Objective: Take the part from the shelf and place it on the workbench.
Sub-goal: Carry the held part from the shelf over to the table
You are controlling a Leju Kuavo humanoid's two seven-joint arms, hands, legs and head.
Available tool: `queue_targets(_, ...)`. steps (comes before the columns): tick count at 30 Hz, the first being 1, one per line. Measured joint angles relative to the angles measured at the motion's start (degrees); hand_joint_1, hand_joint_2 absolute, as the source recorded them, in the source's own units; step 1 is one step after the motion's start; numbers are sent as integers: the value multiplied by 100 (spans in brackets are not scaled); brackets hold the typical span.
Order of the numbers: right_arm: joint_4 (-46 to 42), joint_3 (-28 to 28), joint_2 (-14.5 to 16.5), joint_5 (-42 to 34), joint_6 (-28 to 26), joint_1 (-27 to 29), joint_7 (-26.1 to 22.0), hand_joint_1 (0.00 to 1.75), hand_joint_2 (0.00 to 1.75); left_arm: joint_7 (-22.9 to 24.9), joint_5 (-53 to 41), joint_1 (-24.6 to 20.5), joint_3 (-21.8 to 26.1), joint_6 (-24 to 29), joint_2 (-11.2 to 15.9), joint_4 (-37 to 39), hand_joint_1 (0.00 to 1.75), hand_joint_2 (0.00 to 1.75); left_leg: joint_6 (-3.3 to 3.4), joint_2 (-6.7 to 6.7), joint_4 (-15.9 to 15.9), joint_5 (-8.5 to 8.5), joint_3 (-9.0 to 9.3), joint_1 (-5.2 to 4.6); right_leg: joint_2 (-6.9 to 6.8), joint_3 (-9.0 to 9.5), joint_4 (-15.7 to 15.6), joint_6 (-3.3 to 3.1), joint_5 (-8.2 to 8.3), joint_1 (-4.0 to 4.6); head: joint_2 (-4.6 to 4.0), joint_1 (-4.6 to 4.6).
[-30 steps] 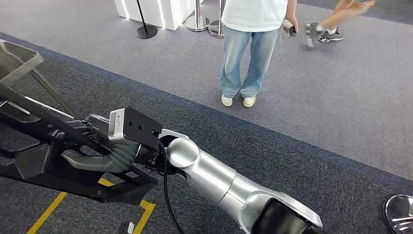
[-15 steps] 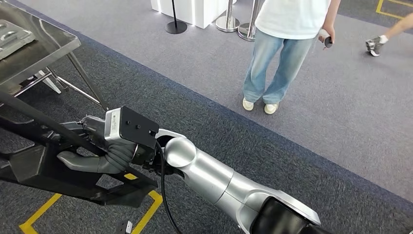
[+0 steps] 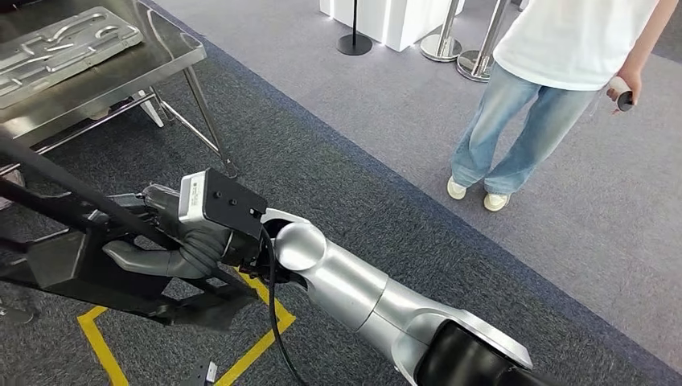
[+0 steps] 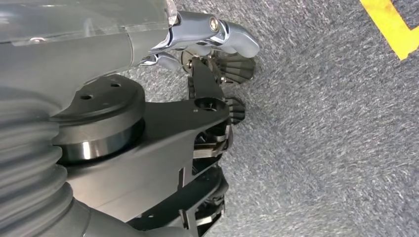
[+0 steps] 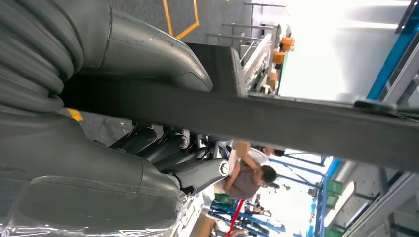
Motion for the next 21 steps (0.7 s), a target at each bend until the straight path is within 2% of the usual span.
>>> queue_targets(1,1,5,6,-3,-12,0,-2,175,175,-2,1,12,0,-1,4,0,0,175,-41,-50,-20,12,-14,12,-64,7,-23,-34,17,-1,0,3)
queue_targets(2,2,10,16,-5,-19,0,-4,175,175,-4,1,27,0,-2,10,0,0,175,-74,-27,-15,2,-27,15,-122,24,-59,-71,36,-1,0,-1)
queue_targets(3,3,14,28,-9,-21,-3,-10,175,175,-5,2,37,0,-5,15,0,0,175,-101,85,67,-58,-69,6,-193,47,-103,-109,57,-12,0,-17)
queue_targets(4,5,15,38,-13,-19,-6,-15,175,175,-8,2,39,0,-9,20,0,0,175,-123,254,282,-186,-169,-3,-276,68,-145,-141,73,-21,0,-34)
queue_targets(5,10,16,42,-16,-18,-5,-20,175,175,-9,2,37,0,-13,23,0,0,175,-141,454,616,-364,-321,-9,-360,81,-164,-162,77,-11,0,-51)
queue_targets(6,19,17,43,-18,-16,1,-24,175,175,-10,2,32,0,-16,23,0,0,175,-161,597,1028,-556,-514,-6,-449,86,-171,-178,74,1,0,-66)
queue_targets(7,32,18,40,-18,-13,13,-25,175,175,-11,2,31,0,-16,25,0,0,175,-178,666,1395,-693,-687,2,-540,85,-171,-186,67,13,0,-66)
queue_targets(8,46,19,39,-18,-8,27,-27,175,175,-11,1,37,0,-16,26,0,0,175,-189,693,1596,-735,-778,9,-625,85,-167,-187,58,21,0,-67)
queue_targets(9,60,19,39,-17,1,36,-32,175,175,-11,1,45,0,-15,27,0,0,175,-195,713,1571,-669,-753,15,-707,86,-162,-183,48,25,0,-68)
queue_targets(10,69,19,39,-16,12,40,-39,175,175,-11,1,51,0,-15,28,0,0,175,-194,751,1293,-507,-595,19,-782,93,-153,-174,34,26,0,-69)
queue_targets(11,73,19,40,-13,25,40,-47,175,175,-11,1,52,0,-14,29,0,0,175,-186,842,863,-315,-355,17,-853,106,-144,-159,15,28,0,-69)
queue_targets(13,75,17,41,5,54,37,-63,175,175,-11,-1,33,0,-14,31,0,0,175,-116,1074,141,-98,39,-32,-967,127,-127,-113,-18,65,0,-66)
queue_targets(14,75,17,43,16,65,35,-68,175,175,-11,-1,25,0,-14,31,0,0,175,-73,1134,-9,-81,111,-55,-1014,133,-122,-88,-28,86,0,-62)
queue_targets(15,75,16,43,28,71,34,-70,175,175,-11,-1,22,0,-14,31,0,0,175,-28,1120,-36,-98,110,-78,-1062,136,-122,-62,-33,103,0,-57)
queue_targets(16,75,16,46,37,73,33,-71,175,175,-11,-1,27,0,-13,31,0,0,175,11,1042,-40,-85,94,-69,-1116,143,-123,-35,-38,106,0,-51)
queue_targets(17,75,17,51,44,75,30,-71,175,175,-11,-1,37,0,-12,31,0,0,175,42,974,-52,-74,93,-59,-1117,149,-108,-2,-63,96,0,-51)
queue_targets(18,75,16,56,50,77,23,-72,175,175,-11,-1,42,0,-10,30,0,0,175,76,905,-66,-58,93,-47,-1028,125,-27,28,-133,79,0,-52)
queue_targets(19,77,14,57,54,79,15,-74,175,175,-13,-1,40,0,-9,30,0,0,175,110,838,-80,-40,95,-33,-879,43,173,54,-263,60,0,-46)
queue_targets(21,90,10,40,60,79,15,-76,175,175,-16,-1,24,0,-8,28,0,0,175,156,699,-86,-21,87,-27,-545,-304,921,81,-642,32,0,-32)
